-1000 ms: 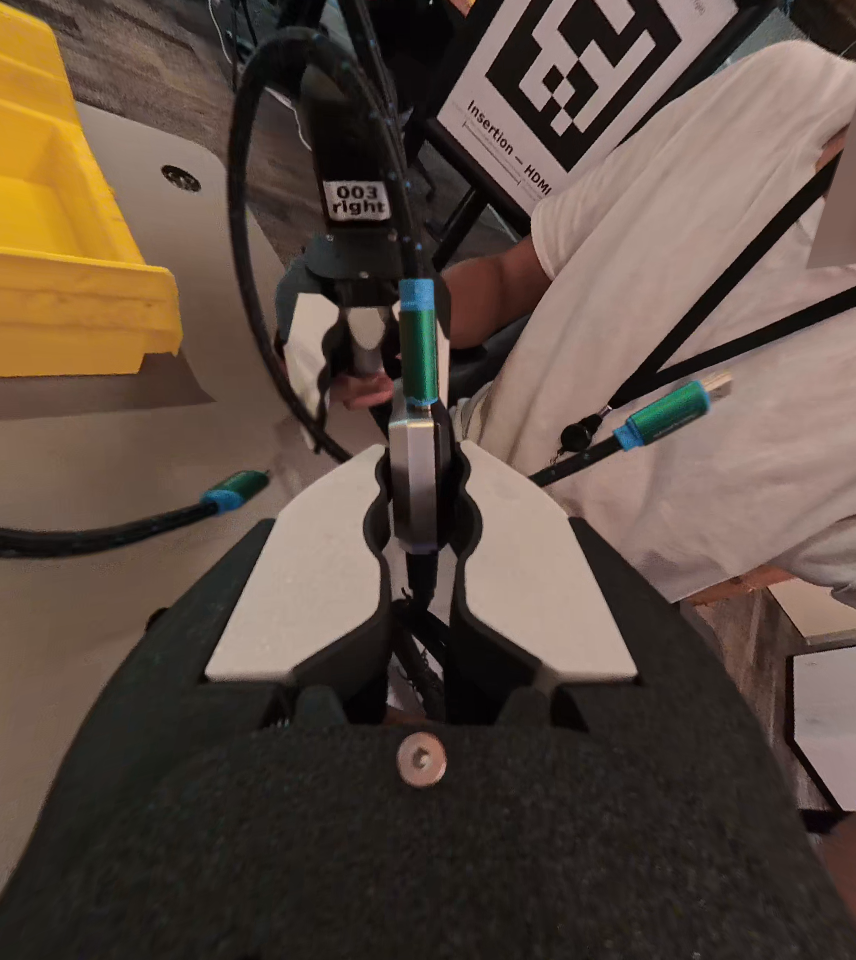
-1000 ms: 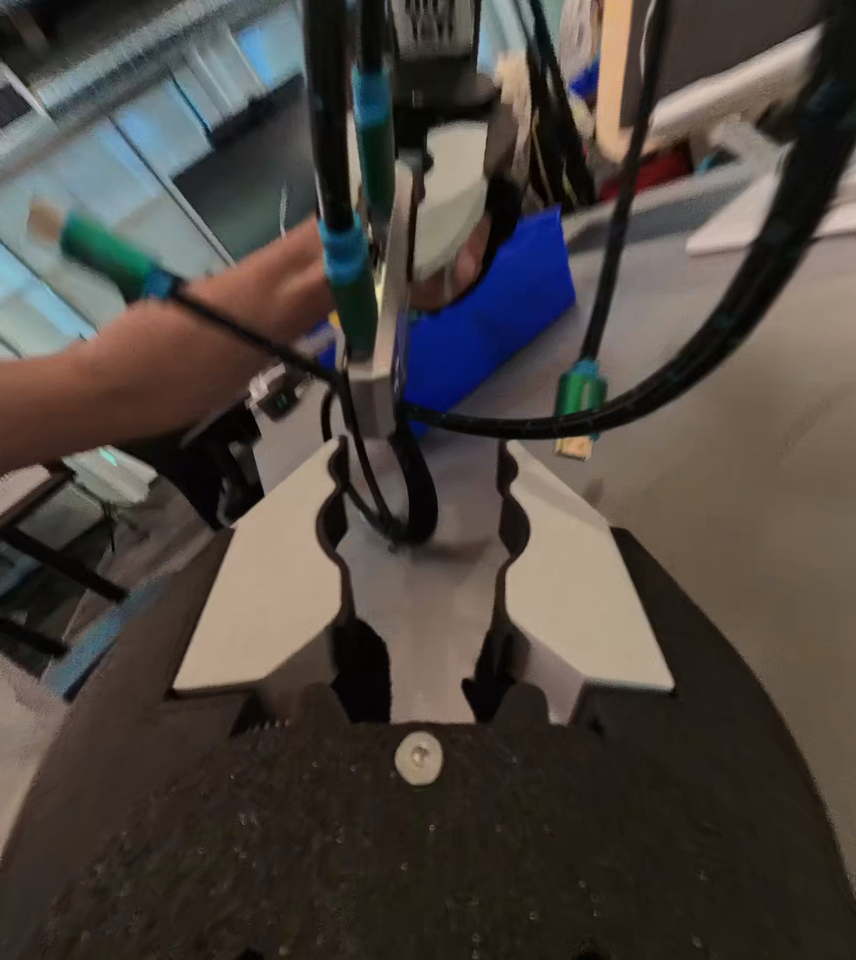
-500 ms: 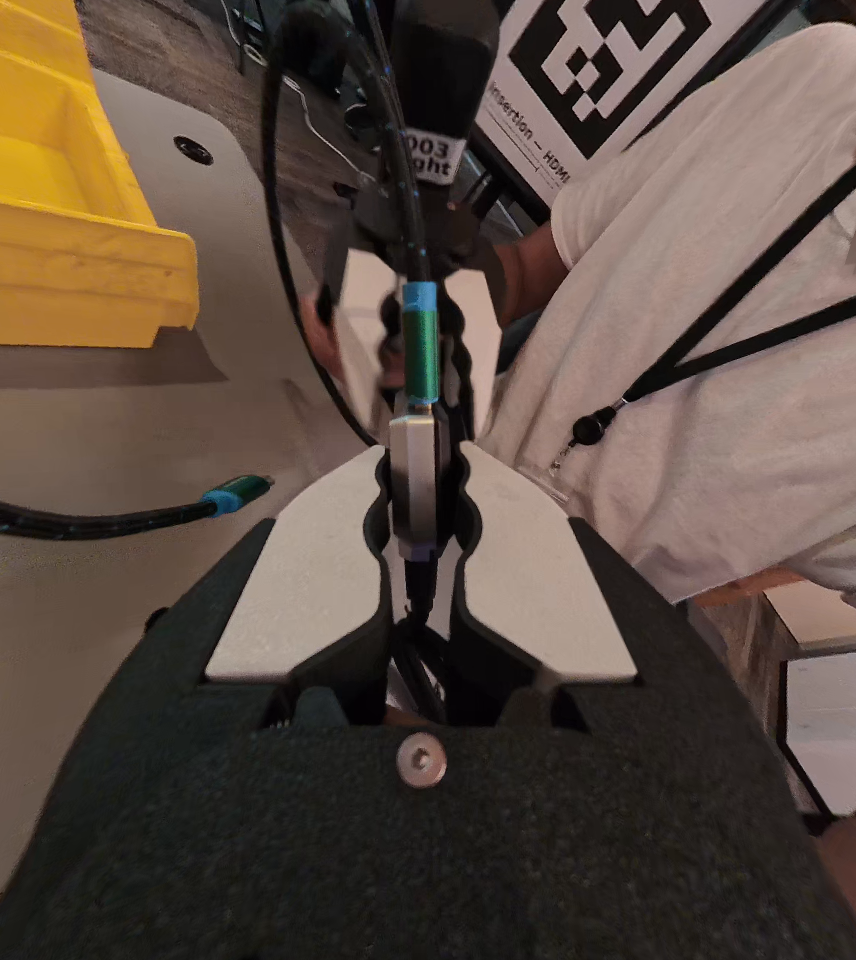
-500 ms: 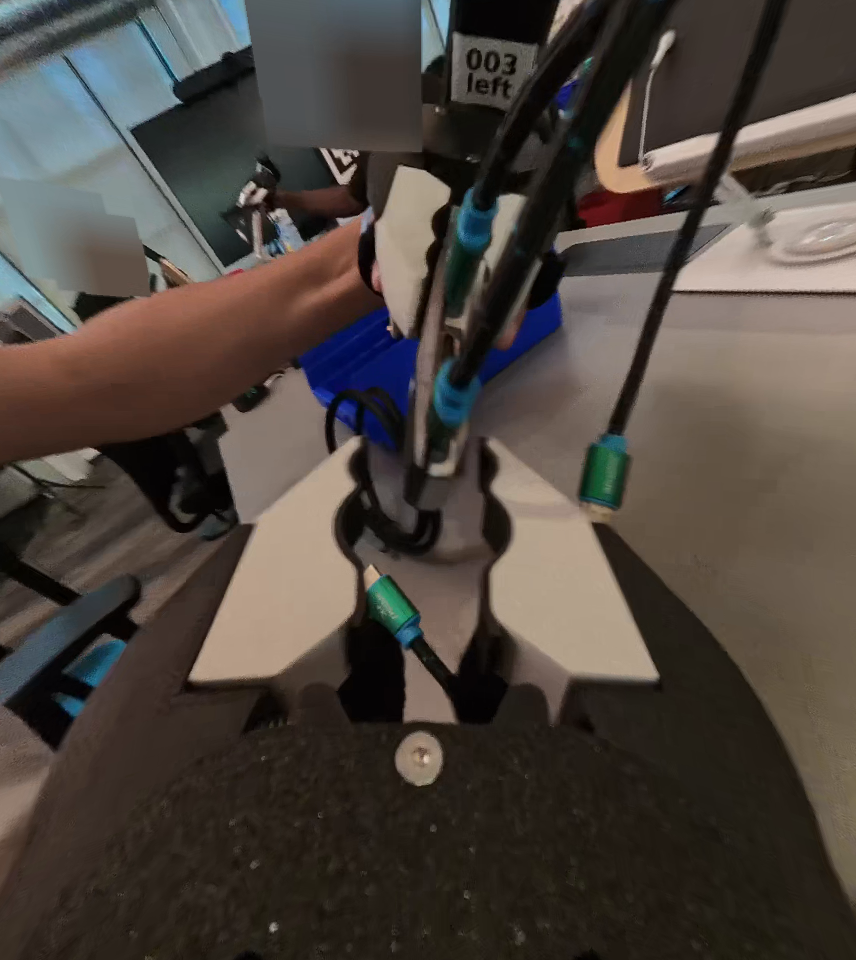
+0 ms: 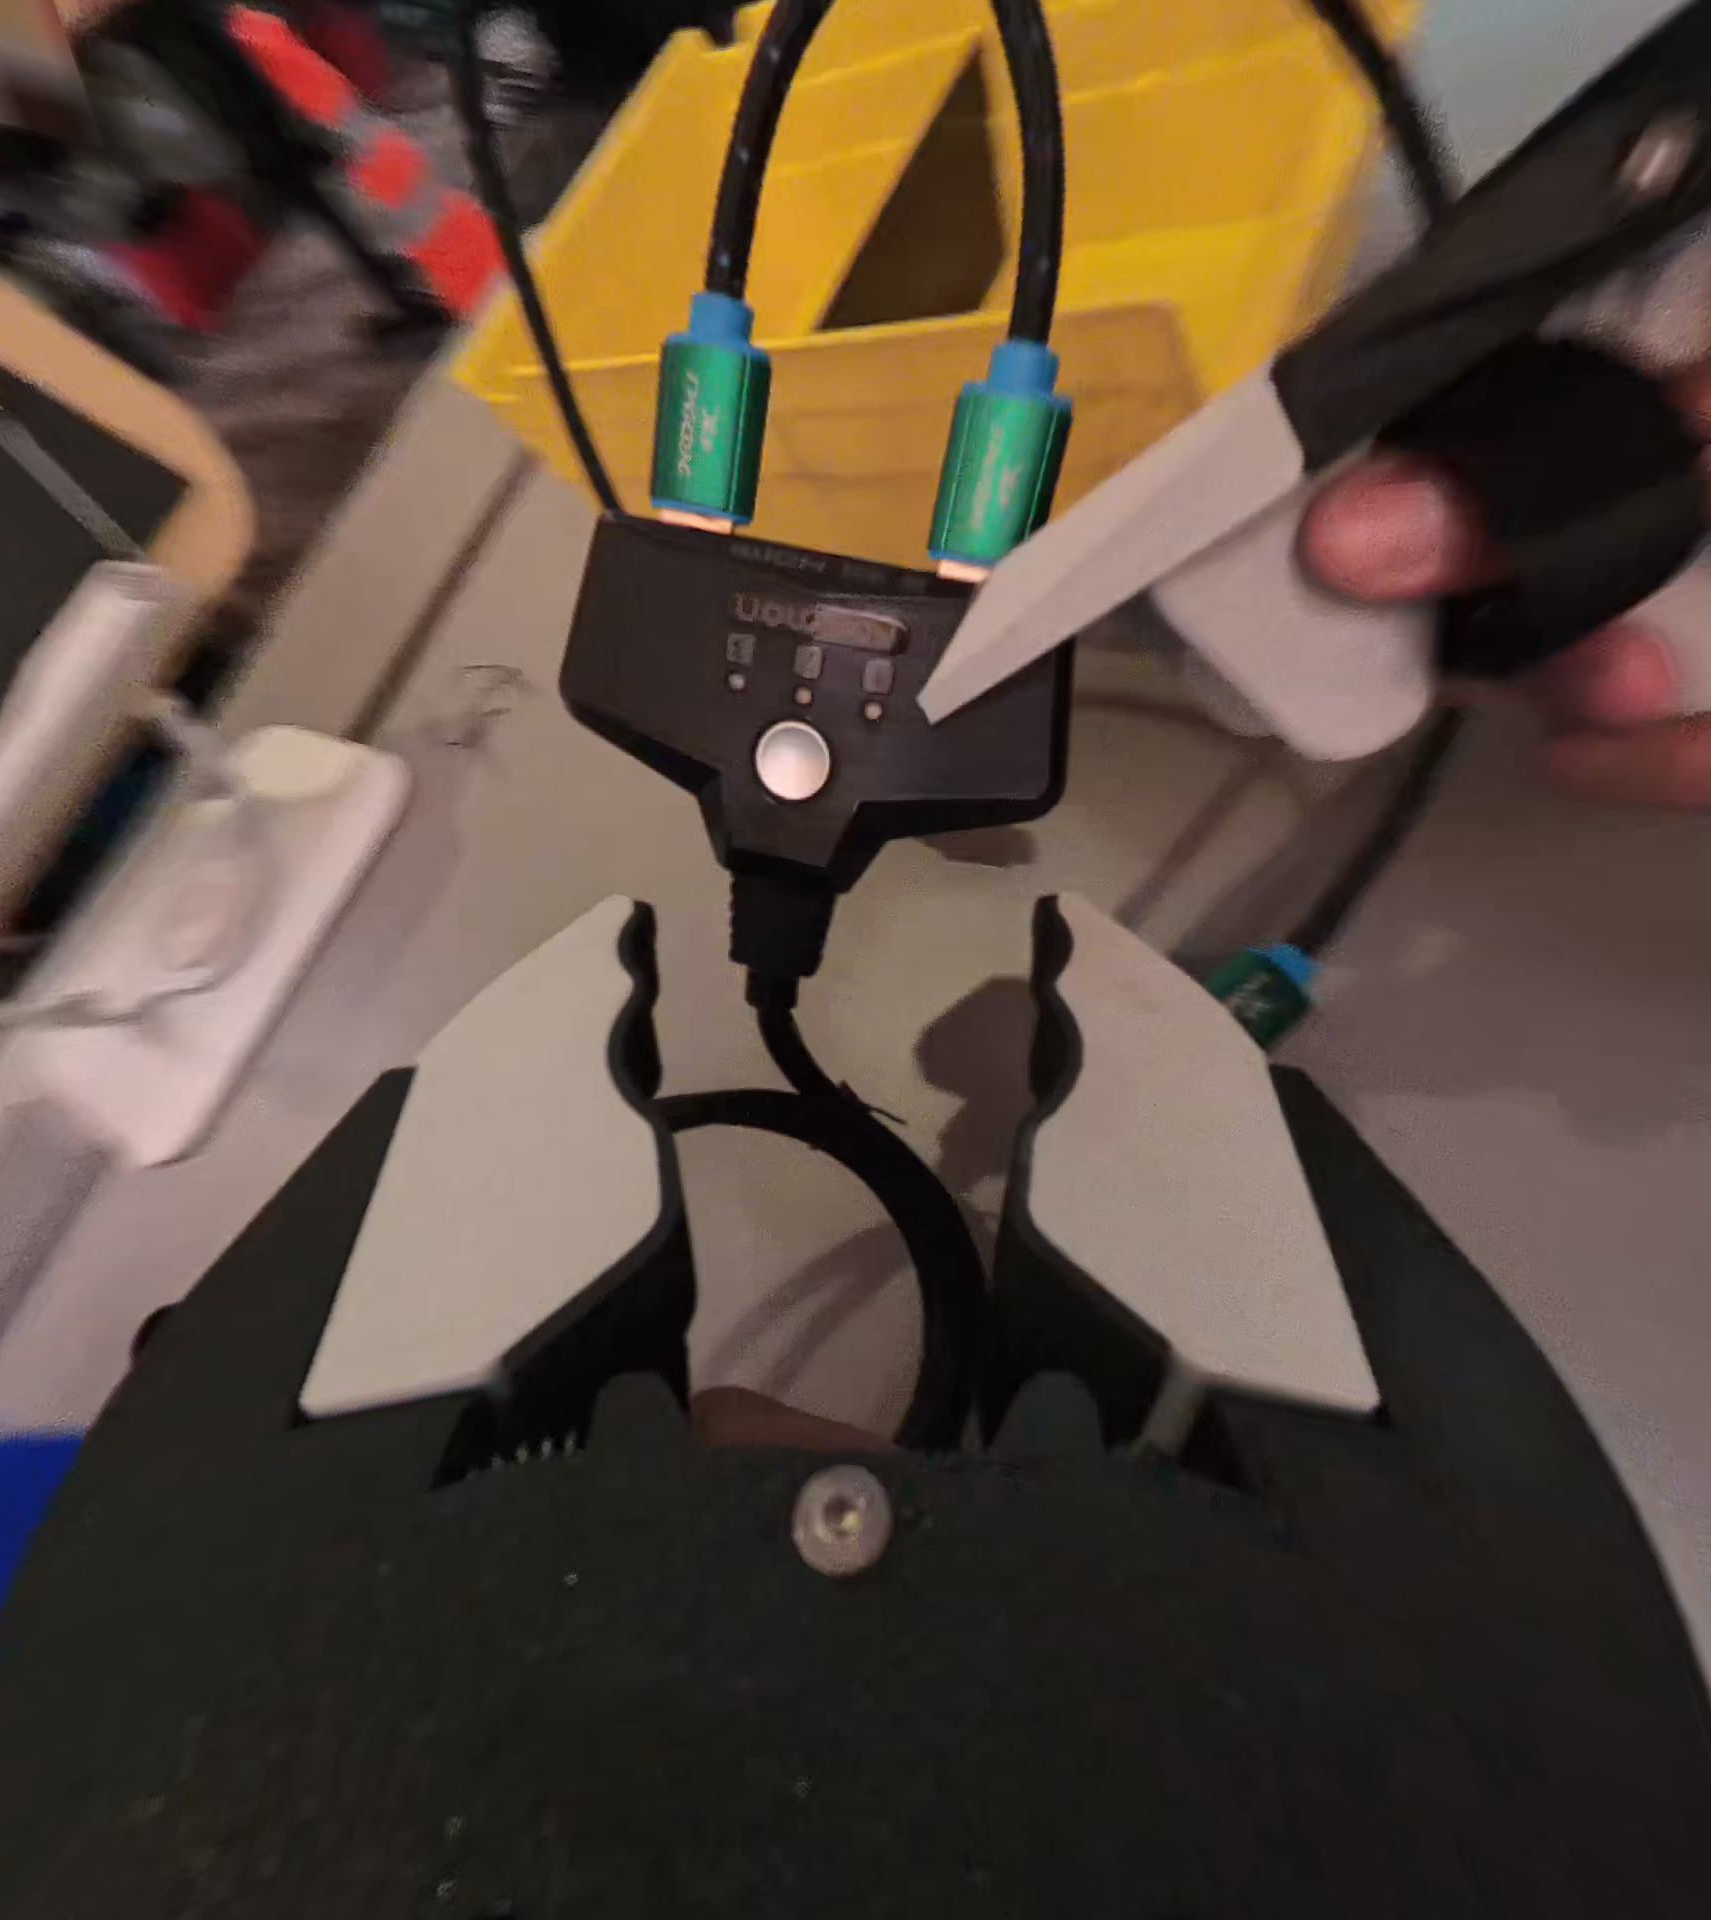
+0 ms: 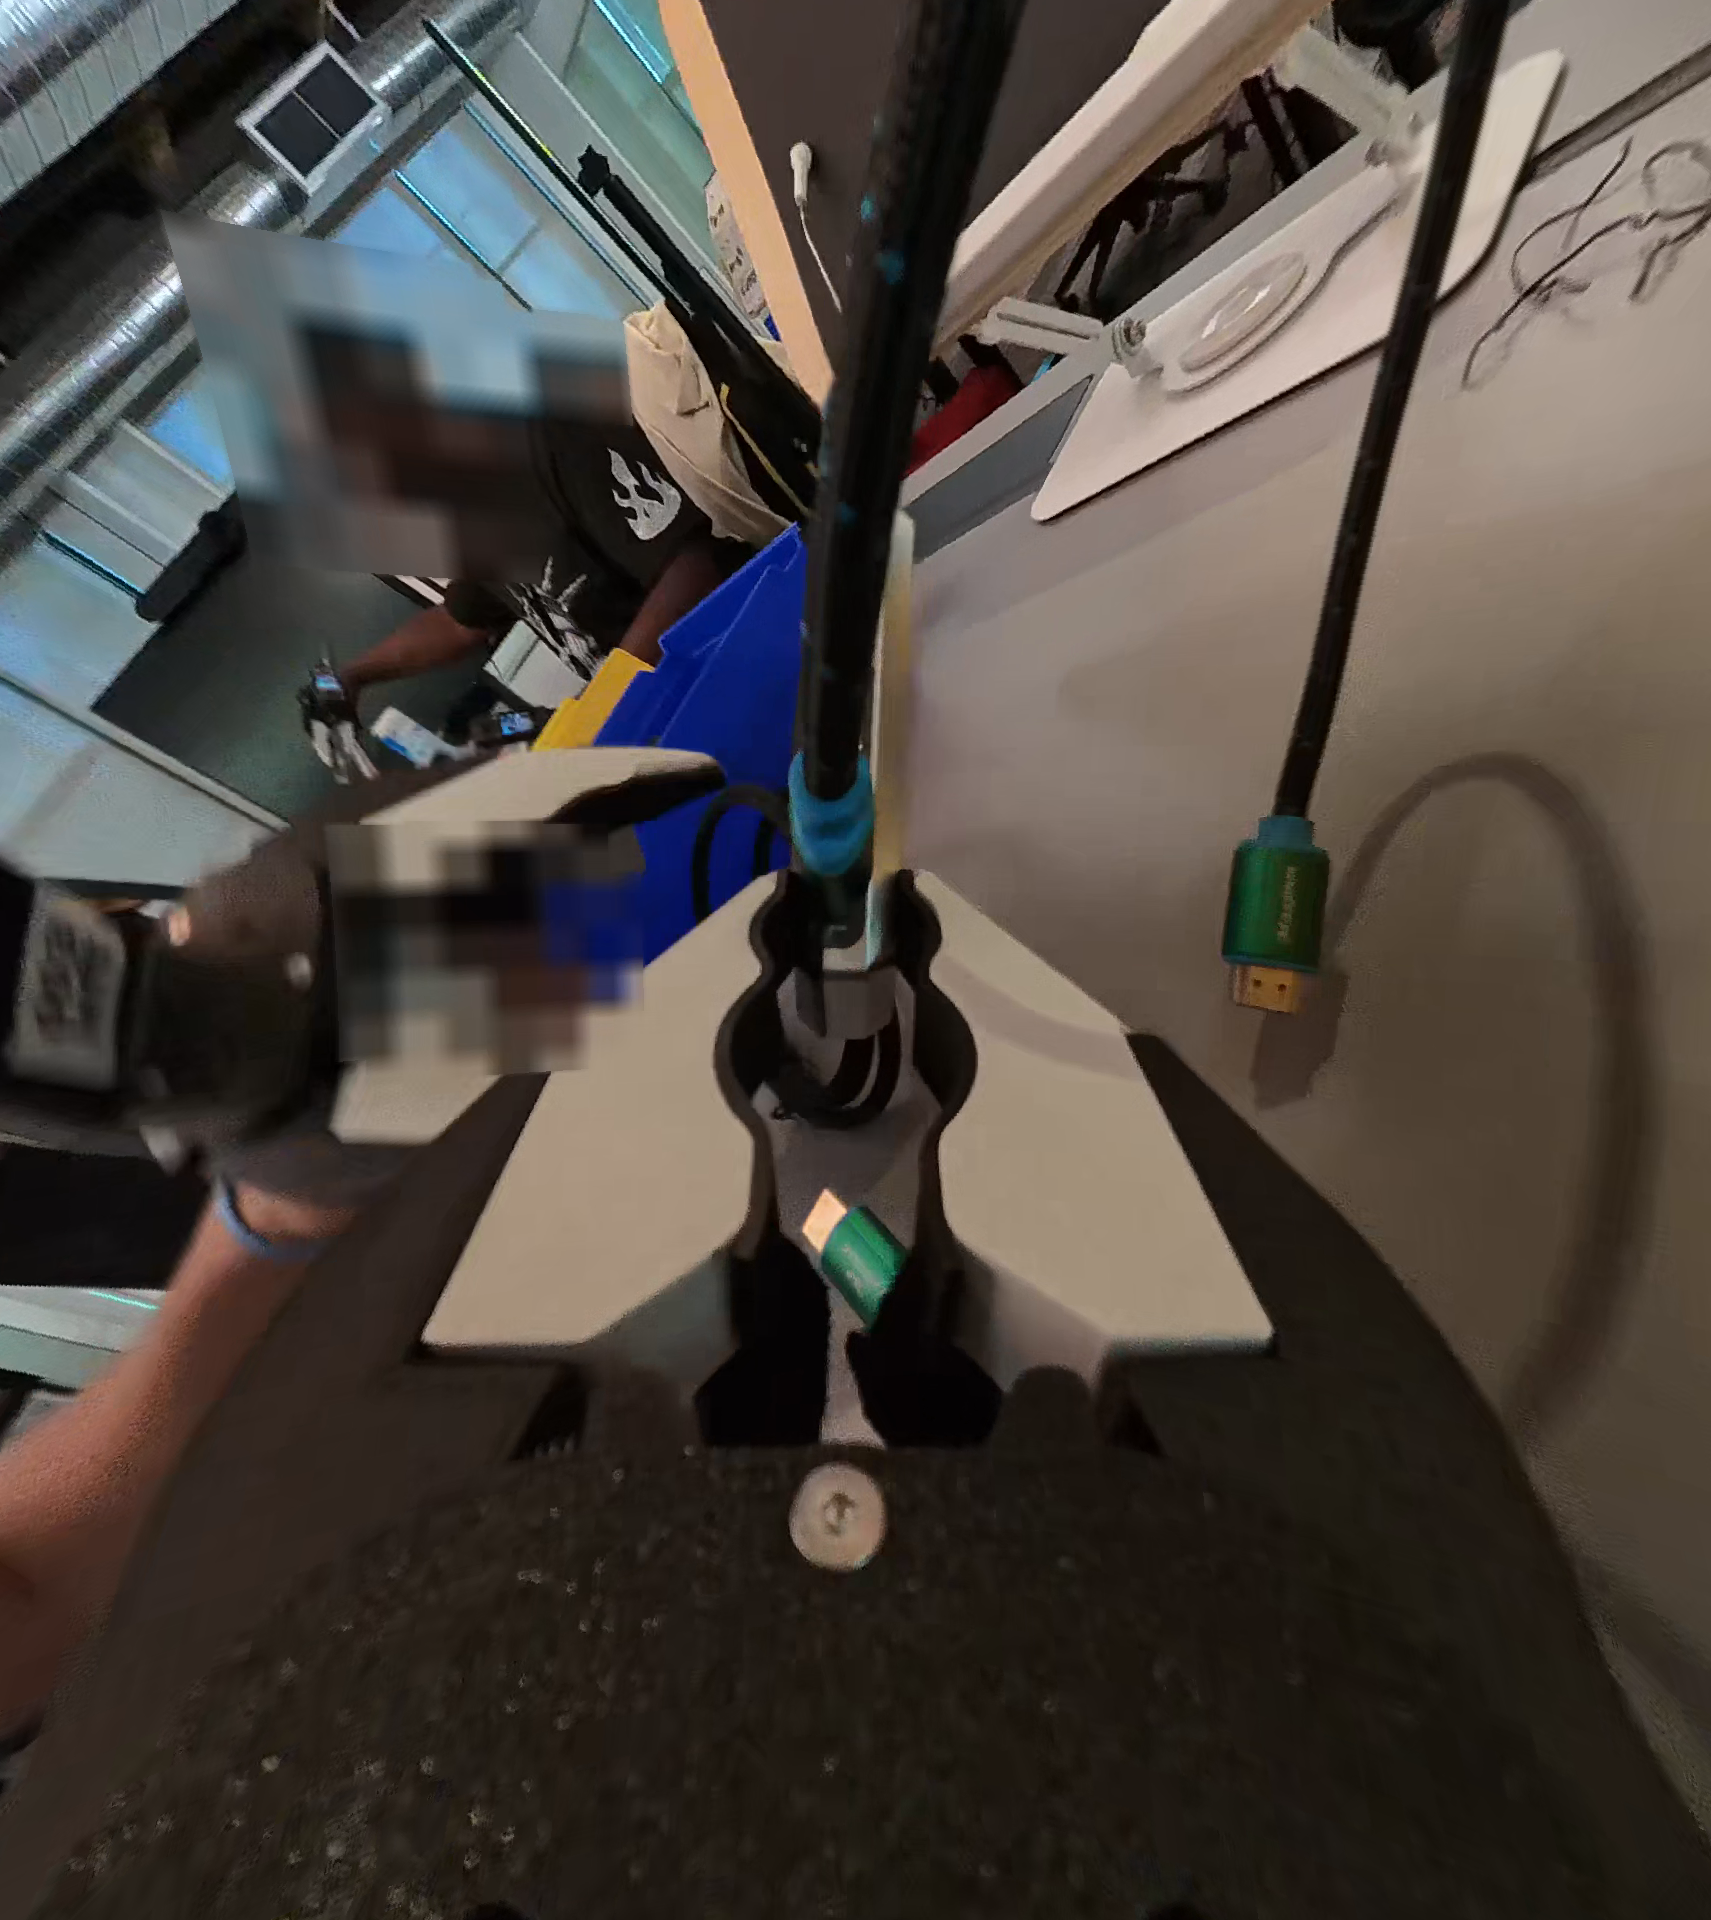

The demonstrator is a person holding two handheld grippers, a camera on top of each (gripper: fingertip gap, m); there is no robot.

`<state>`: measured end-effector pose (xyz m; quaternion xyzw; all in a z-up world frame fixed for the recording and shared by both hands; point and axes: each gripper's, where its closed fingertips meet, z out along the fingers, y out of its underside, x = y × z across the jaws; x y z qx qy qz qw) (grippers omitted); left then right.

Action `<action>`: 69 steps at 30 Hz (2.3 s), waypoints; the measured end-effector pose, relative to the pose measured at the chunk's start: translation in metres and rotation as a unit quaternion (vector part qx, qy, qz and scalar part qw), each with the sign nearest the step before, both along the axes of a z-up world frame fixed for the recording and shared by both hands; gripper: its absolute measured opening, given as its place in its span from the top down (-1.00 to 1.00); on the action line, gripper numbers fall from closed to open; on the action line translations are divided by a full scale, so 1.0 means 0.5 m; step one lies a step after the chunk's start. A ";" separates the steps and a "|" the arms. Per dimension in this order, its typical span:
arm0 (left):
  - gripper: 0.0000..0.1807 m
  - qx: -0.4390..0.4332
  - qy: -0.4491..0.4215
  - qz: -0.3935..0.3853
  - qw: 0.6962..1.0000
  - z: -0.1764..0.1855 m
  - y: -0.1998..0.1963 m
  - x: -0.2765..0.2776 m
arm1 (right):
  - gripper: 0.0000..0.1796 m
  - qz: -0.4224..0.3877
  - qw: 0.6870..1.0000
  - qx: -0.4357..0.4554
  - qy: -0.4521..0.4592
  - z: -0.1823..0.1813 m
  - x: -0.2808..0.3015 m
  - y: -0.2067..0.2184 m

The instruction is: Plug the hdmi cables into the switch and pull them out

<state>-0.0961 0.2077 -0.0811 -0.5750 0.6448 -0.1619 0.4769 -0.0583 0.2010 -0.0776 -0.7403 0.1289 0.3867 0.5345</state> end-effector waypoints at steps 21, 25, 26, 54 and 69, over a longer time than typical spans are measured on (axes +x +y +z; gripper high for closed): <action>0.76 0.379 -0.044 0.105 0.918 0.002 -0.010 -0.042 | 0.56 0.105 0.989 0.067 0.079 0.089 -0.031 -0.023; 0.76 0.359 -0.058 0.094 0.927 0.000 -0.016 -0.037 | 0.72 0.174 0.982 0.066 -0.028 0.057 -0.072 -0.037; 0.76 0.348 -0.060 0.093 0.931 -0.002 -0.014 -0.036 | 0.74 0.164 0.982 0.073 -0.049 0.056 -0.071 -0.036; 0.76 0.331 -0.153 0.021 0.931 0.008 0.104 0.050 | 0.41 -0.011 0.906 0.152 -0.394 0.026 -0.048 0.034; 0.76 0.326 -0.152 -0.042 0.932 -0.020 0.083 0.055 | 0.76 0.034 0.894 0.159 -0.417 0.004 -0.052 0.034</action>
